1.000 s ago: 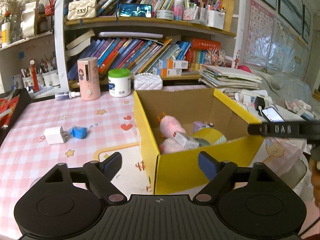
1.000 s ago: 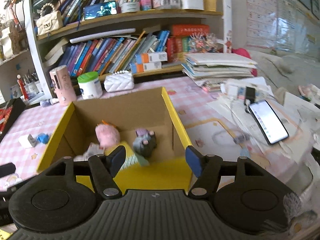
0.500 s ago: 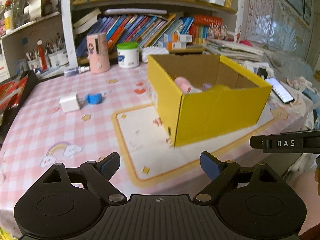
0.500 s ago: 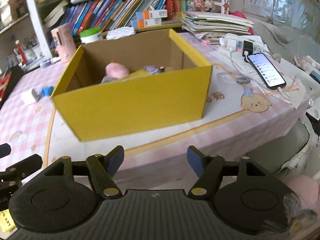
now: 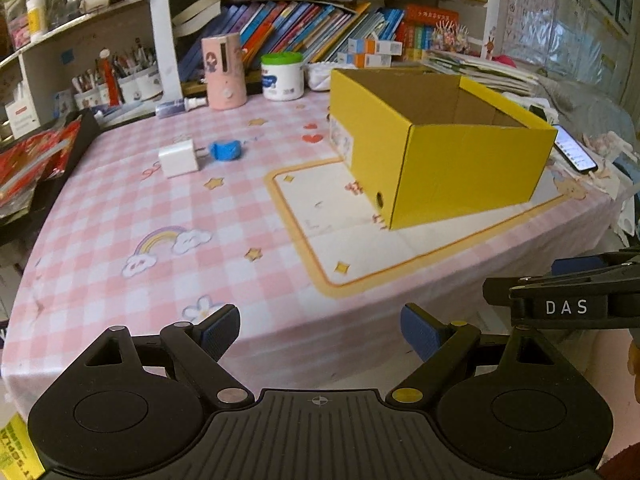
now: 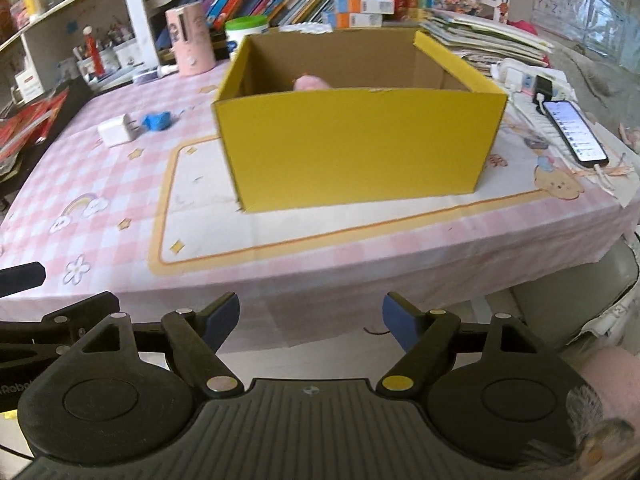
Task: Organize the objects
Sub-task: 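Move both tools back from the box toward the charger and blue toy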
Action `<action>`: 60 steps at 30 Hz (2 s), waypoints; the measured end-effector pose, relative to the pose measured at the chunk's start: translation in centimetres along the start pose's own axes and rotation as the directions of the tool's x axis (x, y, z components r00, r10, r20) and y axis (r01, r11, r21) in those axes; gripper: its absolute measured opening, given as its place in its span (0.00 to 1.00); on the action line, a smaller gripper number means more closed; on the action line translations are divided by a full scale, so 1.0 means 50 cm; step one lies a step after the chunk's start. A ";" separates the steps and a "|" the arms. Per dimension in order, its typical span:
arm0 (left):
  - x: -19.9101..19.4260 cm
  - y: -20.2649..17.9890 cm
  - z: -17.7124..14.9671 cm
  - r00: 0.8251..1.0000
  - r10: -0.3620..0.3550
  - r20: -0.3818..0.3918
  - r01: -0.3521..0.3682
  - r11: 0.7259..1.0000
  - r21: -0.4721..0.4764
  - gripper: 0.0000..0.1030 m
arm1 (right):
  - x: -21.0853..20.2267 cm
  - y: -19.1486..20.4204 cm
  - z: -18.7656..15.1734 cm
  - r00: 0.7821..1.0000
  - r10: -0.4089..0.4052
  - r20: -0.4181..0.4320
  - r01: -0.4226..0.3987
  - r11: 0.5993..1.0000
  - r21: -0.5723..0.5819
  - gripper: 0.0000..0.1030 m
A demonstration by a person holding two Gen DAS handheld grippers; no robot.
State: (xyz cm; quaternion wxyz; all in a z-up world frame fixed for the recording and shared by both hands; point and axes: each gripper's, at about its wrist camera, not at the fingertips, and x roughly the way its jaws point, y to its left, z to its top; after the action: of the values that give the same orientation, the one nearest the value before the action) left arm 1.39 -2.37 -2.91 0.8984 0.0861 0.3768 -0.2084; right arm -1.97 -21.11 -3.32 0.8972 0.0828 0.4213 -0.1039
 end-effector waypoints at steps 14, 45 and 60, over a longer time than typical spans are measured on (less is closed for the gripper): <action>-0.054 0.087 -0.053 0.998 0.060 -0.012 -0.061 0.997 -0.041 0.87 | -0.012 0.108 -0.034 0.998 0.067 -0.015 -0.068 0.996 -0.063 0.77; -0.041 0.214 -0.018 0.978 0.207 0.007 -0.205 0.969 -0.137 0.87 | 0.050 0.264 0.049 0.980 0.201 -0.012 -0.199 0.955 -0.222 0.77; 0.076 0.246 0.098 0.975 0.223 -0.010 -0.221 0.958 -0.183 0.87 | 0.165 0.273 0.200 0.976 0.219 -0.008 -0.214 0.941 -0.262 0.77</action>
State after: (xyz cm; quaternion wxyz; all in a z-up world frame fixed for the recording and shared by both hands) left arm 12.33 5.94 -2.23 0.9221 0.0437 0.3777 -0.0713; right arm 14.07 -11.28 -2.53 0.9105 0.0083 0.4102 0.0510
